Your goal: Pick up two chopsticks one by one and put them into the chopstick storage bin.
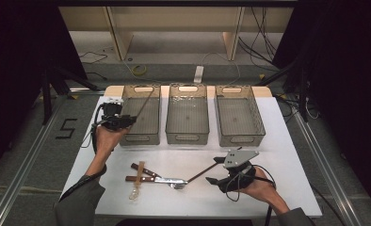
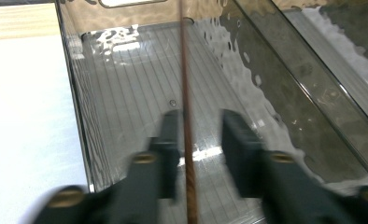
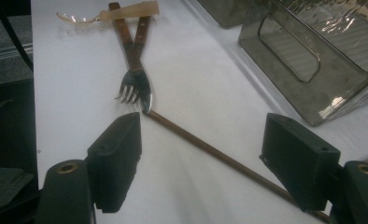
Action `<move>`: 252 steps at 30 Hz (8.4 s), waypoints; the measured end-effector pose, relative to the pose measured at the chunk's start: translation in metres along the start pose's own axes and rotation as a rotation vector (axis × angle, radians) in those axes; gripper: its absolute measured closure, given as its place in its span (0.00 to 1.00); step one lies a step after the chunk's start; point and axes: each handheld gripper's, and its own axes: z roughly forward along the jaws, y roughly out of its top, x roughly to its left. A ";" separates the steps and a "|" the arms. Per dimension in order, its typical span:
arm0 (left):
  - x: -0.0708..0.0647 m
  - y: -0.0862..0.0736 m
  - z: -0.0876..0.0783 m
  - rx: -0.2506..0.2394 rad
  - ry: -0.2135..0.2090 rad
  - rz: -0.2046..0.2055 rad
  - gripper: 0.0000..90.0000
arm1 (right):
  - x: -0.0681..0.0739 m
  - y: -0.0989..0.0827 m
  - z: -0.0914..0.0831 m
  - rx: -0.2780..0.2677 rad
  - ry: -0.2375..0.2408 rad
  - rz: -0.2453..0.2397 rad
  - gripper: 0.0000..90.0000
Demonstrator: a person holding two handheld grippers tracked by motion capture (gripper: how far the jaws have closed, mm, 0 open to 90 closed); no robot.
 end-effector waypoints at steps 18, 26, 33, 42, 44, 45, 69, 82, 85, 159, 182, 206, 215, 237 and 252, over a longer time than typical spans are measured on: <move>-0.041 -0.025 -0.064 -0.176 -0.221 0.014 0.29 | -0.015 0.017 0.008 0.152 0.064 -0.134 0.32; -0.056 -0.048 -0.079 -0.201 -0.278 0.082 0.21 | -0.029 0.026 0.029 0.284 0.096 -0.184 0.33; -0.061 -0.066 -0.086 -0.219 -0.308 0.086 0.19 | -0.036 0.029 0.041 0.353 0.122 -0.202 0.35; -0.075 -0.080 -0.092 -0.227 -0.310 0.137 0.18 | -0.048 0.028 0.051 0.417 0.122 -0.202 0.39; -0.073 -0.082 -0.092 -0.232 -0.327 0.111 0.18 | -0.050 0.028 0.053 0.430 0.122 -0.202 0.39; -0.074 -0.083 -0.093 -0.233 -0.326 0.112 0.18 | -0.051 0.027 0.054 0.439 0.121 -0.205 0.39; -0.085 -0.097 -0.092 -0.208 -0.323 0.183 0.17 | -0.053 0.023 0.070 0.548 0.150 -0.233 0.59; -0.087 -0.098 -0.090 -0.197 -0.319 0.206 0.17 | -0.055 0.022 0.076 0.587 0.169 -0.197 0.70; -0.087 -0.098 -0.090 -0.196 -0.321 0.211 0.17 | -0.052 0.023 0.076 0.604 0.156 -0.206 0.71; -0.154 -0.113 -0.064 0.075 -0.441 0.582 0.40 | 0.017 0.072 0.051 0.521 0.164 -0.560 0.95; -0.162 -0.115 -0.063 0.160 -0.505 0.660 0.82 | 0.032 0.077 0.054 0.515 0.199 -0.623 0.95; -0.148 -0.108 -0.072 0.066 -0.448 0.623 0.93 | 0.016 0.081 0.025 0.287 0.059 -0.456 0.59; -0.133 -0.101 -0.076 0.010 -0.361 0.521 0.93 | 0.017 0.062 0.009 0.061 -0.032 -0.202 0.48; -0.102 -0.083 -0.084 -0.086 -0.261 0.367 0.93 | 0.004 -0.003 -0.018 -0.122 -0.173 0.224 0.35; -0.040 -0.049 -0.074 -0.136 -0.166 0.163 0.93 | 0.006 -0.014 -0.024 -0.121 -0.173 0.242 0.34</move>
